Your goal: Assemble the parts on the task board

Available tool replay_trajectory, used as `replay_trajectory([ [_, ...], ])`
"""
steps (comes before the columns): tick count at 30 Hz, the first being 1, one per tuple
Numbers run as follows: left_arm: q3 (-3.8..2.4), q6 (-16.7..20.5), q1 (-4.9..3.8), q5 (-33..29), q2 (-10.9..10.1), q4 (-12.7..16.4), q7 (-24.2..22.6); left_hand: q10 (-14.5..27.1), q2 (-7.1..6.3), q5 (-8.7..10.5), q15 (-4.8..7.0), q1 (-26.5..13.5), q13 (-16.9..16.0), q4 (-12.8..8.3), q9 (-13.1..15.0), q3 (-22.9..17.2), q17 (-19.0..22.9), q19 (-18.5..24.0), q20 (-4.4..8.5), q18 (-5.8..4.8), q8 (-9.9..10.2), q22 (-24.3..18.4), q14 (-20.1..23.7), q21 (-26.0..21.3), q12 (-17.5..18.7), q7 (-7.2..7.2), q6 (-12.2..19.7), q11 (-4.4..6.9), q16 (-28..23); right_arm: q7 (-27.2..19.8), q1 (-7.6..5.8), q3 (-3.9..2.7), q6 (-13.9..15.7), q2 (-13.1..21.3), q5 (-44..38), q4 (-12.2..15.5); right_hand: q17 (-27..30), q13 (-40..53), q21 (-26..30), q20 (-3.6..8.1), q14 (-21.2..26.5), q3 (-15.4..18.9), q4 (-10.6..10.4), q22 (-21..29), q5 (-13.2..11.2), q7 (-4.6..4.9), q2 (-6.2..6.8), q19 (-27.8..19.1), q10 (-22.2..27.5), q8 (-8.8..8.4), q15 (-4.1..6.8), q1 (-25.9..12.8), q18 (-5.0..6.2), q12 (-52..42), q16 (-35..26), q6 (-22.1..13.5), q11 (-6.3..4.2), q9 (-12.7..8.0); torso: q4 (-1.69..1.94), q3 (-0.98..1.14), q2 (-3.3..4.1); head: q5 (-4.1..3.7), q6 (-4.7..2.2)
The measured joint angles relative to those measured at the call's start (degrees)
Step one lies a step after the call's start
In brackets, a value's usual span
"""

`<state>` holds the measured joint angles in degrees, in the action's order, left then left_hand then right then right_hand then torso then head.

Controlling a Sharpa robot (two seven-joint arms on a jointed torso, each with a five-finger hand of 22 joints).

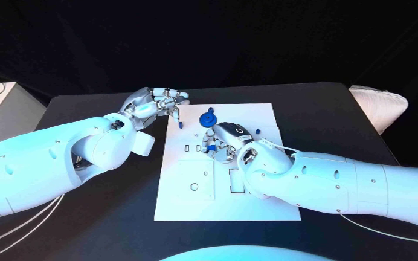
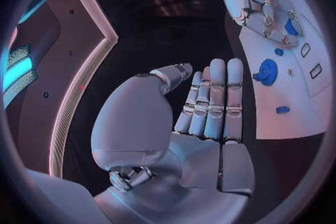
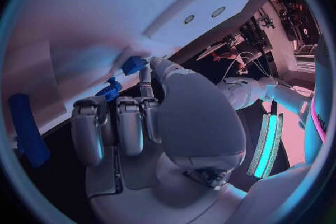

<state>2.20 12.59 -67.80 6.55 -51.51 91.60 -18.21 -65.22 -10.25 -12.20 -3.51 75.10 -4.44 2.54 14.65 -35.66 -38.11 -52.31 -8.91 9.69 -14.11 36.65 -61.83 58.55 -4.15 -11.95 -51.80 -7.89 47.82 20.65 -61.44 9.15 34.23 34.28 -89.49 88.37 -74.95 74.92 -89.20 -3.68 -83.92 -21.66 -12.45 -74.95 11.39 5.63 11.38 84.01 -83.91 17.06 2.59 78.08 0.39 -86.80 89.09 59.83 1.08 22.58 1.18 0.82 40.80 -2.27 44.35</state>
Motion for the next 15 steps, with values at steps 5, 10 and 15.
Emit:
replay_trajectory([
  [5, 0.00, -0.03, 0.02, 0.02, -0.01, -0.02, 0.03, 0.00, 0.00, 0.00, 0.00, 0.00, 0.00, 0.00, 0.08, 0.00, 0.07, 0.21, -0.21, 0.00, 0.00, 0.10, 0.00, 0.41, 0.00, 0.00, 0.00, 0.00, 0.00, -0.25, 0.00, 0.00, 0.75, 0.59, -0.11, 0.80, 0.00, 0.00, 0.00, 0.00, 0.00, 1.19, -1.13, 0.00, 1.25, 0.66, 1.87, 0.00, -0.06, -0.08, 0.00, -1.88, 0.00, 0.41, 0.00, -1.91, 0.09, -0.30, -0.01, 0.00, -0.03, 0.07, -0.12],
  [10, 0.00, -0.06, 0.04, 0.03, -0.01, -0.04, 0.04, 0.00, 0.00, 0.00, 0.00, 0.00, 0.00, 0.00, 0.07, 0.00, 0.07, 0.21, -0.21, 0.00, 0.00, 0.10, 0.00, 0.41, 0.00, 0.00, 0.00, 0.00, 0.00, -0.69, 0.00, 0.00, 1.61, 1.45, -0.24, 2.00, 0.00, -0.01, 0.00, -0.04, -0.11, 3.60, -1.94, 0.01, 1.25, 1.55, 2.40, 0.00, -0.02, -1.44, -0.64, -2.32, 0.00, 0.66, 0.00, -4.42, 1.13, -1.02, -0.02, 0.01, -0.05, 0.09, -0.19],
  [15, 0.01, -0.09, 0.08, 0.05, -0.05, -0.07, 0.06, 0.00, 0.00, 0.00, 0.00, 0.00, 0.00, -0.17, 0.07, -0.17, 0.07, 0.21, -0.21, 0.00, 0.00, 0.09, 0.00, 0.41, 0.00, 0.00, 0.00, 0.00, 0.00, -1.23, -0.03, -0.12, 2.26, 2.76, -0.32, 3.82, 0.01, -0.01, 0.00, -0.65, 0.01, 5.65, -2.45, 0.01, 1.25, 2.16, 2.66, -0.01, 0.01, -2.44, -1.06, -2.06, 0.00, 0.88, 0.00, -6.03, 1.65, -1.57, -0.07, 0.01, -0.05, 0.15, -0.23],
])
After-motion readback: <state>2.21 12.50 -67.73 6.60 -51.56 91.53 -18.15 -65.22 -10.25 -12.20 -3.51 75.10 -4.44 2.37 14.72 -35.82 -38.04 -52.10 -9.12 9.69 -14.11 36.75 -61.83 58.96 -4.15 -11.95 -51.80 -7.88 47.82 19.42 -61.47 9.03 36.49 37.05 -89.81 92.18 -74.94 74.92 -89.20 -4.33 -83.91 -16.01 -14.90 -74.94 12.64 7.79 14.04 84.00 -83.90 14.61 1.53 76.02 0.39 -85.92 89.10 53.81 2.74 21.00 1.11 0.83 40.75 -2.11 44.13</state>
